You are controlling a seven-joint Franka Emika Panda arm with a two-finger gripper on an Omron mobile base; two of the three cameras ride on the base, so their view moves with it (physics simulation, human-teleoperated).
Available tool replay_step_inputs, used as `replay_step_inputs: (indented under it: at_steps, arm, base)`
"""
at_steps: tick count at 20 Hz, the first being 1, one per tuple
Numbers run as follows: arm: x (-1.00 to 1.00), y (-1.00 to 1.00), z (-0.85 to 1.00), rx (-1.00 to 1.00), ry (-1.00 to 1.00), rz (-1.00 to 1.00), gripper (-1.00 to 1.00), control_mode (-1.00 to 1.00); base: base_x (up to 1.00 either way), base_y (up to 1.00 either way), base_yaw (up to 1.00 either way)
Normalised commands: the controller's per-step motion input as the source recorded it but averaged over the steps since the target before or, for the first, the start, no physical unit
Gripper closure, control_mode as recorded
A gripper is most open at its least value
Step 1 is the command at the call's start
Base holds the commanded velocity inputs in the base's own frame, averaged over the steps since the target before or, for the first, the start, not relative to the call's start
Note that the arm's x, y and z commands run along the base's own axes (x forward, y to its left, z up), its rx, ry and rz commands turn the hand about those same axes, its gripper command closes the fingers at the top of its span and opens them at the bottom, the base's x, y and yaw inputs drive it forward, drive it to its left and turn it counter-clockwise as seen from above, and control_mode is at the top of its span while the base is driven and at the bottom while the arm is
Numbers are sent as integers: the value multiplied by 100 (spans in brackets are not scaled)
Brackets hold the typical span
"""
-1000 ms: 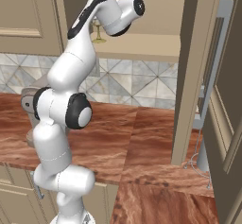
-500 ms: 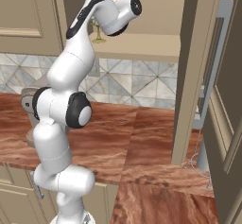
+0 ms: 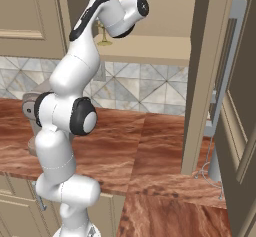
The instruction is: Get the candle and the beer from the cabinet and move them to the dining counter.
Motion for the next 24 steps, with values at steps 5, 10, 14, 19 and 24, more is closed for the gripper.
replay_step_inputs:
  at_steps: [5, 10, 14, 19, 24]
  arm:
    - [0, 0, 0, 0, 0, 0, -100, -100]
    - [0, 0, 0, 0, 0, 0, -100, -100]
    - [0, 0, 0, 0, 0, 0, 100, -100]
    - [0, 0, 0, 0, 0, 0, 100, -100]
    - [0, 0, 0, 0, 0, 0, 100, -100]
  base:
    - [0, 0, 0]
    - [0, 0, 0]
    - [0, 0, 0]
    - [0, 0, 0]
    - [0, 0, 0]
